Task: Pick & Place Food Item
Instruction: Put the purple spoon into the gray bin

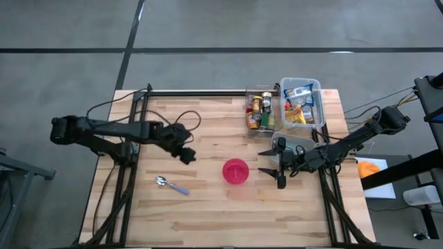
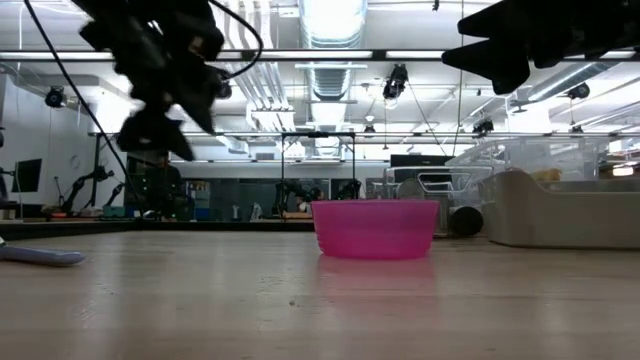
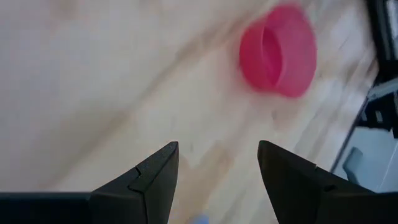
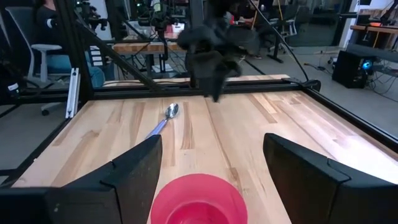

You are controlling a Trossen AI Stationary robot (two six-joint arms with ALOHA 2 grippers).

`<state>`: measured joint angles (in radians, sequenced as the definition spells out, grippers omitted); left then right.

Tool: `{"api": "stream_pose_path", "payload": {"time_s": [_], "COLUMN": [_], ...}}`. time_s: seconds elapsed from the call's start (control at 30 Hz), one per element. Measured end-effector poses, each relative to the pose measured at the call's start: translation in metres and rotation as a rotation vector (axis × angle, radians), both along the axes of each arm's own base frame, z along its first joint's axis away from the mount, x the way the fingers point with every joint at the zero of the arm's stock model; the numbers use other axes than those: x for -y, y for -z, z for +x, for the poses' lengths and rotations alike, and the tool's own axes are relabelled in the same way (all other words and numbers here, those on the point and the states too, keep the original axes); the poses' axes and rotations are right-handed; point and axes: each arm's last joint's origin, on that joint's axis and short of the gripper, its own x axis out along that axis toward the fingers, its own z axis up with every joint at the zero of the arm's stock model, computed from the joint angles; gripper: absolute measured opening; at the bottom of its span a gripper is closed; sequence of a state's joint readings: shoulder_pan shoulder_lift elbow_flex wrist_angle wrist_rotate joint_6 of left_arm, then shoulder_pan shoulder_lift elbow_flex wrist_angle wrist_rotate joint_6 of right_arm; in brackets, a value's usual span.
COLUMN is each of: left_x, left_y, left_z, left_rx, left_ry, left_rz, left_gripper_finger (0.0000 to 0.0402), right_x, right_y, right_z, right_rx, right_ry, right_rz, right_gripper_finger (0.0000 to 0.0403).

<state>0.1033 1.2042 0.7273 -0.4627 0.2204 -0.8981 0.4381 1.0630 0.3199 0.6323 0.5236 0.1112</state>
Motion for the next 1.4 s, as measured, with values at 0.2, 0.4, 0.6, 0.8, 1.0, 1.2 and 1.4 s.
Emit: {"api": "stream_pose_path", "payload": {"time_s": [0.2, 0.4, 0.6, 0.8, 1.0, 1.2, 1.4], "left_x": [0.033, 0.064, 0.088, 0.097, 0.103, 0.107, 0.109], "left_y": [-0.012, -0.015, -0.010, -0.007, -0.003, 0.011, 0.033], "left_z": [-0.016, -0.035, -0.052, -0.067, -0.084, -0.095, -0.100], "left_rx": [-0.094, -0.196, -0.302, -0.352, -0.454, -0.467, -0.459], "left_ry": [-0.068, -0.097, -0.240, -0.335, -0.412, -0.448, -0.464], "left_rz": [-0.099, -0.144, -0.137, -0.054, -0.017, -0.008, -0.044], "left_gripper_finger": [0.0224, 0.0224, 0.0224, 0.0224, 0.0224, 0.0224, 0.0223], "right_x": [0.000, 0.000, 0.000, 0.000, 0.000, 0.000, 0.000], "right_y": [0.000, 0.000, 0.000, 0.000, 0.000, 0.000, 0.000], "right_z": [0.000, 0.000, 0.000, 0.000, 0.000, 0.000, 0.000], "right_rx": [0.000, 0.000, 0.000, 0.000, 0.000, 0.000, 0.000], "right_ry": [0.000, 0.000, 0.000, 0.000, 0.000, 0.001, 0.000], "right_rz": [0.000, 0.000, 0.000, 0.000, 0.000, 0.000, 0.000], "right_gripper_finger": [0.0276, 0.0276, 0.0276, 0.0276, 0.0276, 0.0276, 0.0276]}}
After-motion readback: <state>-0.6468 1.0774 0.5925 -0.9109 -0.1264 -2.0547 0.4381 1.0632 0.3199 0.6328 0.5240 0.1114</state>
